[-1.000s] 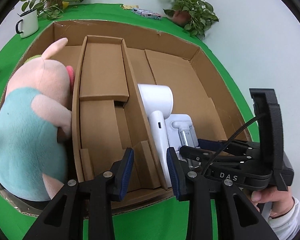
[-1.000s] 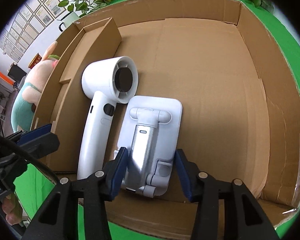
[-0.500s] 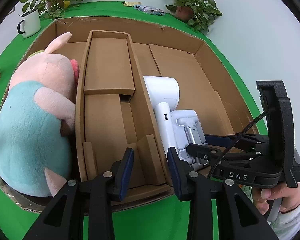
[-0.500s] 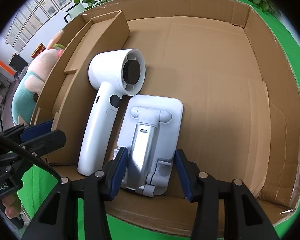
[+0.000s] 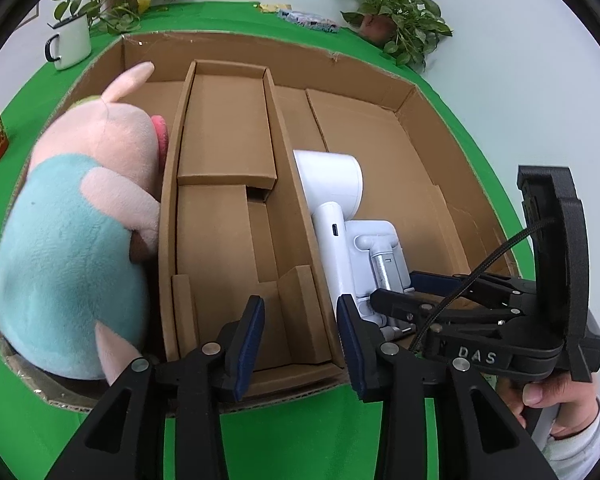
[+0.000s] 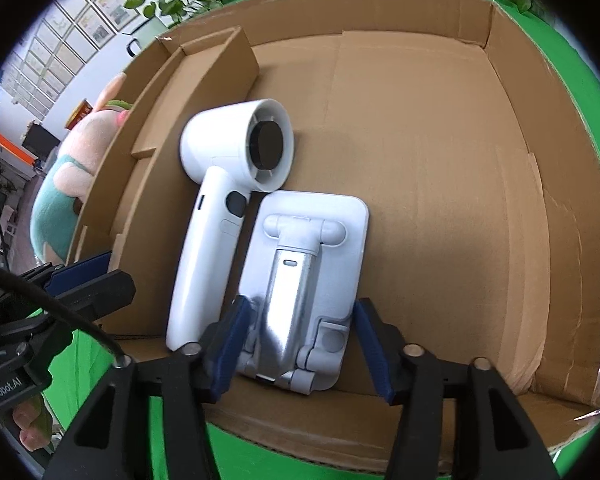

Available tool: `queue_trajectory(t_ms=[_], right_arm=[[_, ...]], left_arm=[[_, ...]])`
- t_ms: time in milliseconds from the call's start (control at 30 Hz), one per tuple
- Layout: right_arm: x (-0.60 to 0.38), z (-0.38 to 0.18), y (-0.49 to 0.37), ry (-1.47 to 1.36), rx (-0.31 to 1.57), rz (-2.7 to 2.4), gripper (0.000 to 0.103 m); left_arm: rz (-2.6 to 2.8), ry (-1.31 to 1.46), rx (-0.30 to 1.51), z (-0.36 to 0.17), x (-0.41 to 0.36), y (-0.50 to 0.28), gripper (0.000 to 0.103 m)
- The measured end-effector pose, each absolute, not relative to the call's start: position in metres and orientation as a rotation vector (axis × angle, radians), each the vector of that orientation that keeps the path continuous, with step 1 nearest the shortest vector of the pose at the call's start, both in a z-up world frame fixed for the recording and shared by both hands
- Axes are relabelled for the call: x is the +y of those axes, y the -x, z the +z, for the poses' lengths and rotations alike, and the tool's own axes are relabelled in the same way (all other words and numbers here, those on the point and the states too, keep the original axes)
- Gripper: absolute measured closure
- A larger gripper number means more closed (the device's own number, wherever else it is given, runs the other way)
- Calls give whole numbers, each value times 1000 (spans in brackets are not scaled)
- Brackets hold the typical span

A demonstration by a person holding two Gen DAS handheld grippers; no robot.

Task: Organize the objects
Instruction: 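Open the right gripper and move it to the white medicine box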

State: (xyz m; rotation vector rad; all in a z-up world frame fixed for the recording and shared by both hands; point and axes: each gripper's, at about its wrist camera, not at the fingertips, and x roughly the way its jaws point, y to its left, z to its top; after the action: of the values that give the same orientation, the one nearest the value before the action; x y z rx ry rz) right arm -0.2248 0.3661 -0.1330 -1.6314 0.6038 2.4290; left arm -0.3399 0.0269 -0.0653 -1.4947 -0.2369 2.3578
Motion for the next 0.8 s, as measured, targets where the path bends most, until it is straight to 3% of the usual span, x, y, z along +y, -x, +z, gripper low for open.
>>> queue_trajectory(t_ms=[33, 167, 233, 333, 367, 800], right_arm=[[365, -130, 221, 1598, 580, 2442, 26], [354, -103, 192, 1379, 390, 2506, 19], [341, -94, 176, 1281, 319, 2544, 16], [331, -82, 171, 1126, 199, 2538, 14], [329, -78, 171, 1103, 181, 2523, 13], [294, -55, 109, 874, 166, 2489, 13]], left_arm=[[2375, 1479, -230, -62, 27, 337, 67], [2520, 1330, -148, -37, 23, 315, 62], [2611, 1211, -89, -20, 23, 298, 35], [2737, 989, -33, 1, 24, 267, 6], [2765, 943, -10, 6, 25, 258, 3], [2828, 761, 43, 22, 61, 189, 1]])
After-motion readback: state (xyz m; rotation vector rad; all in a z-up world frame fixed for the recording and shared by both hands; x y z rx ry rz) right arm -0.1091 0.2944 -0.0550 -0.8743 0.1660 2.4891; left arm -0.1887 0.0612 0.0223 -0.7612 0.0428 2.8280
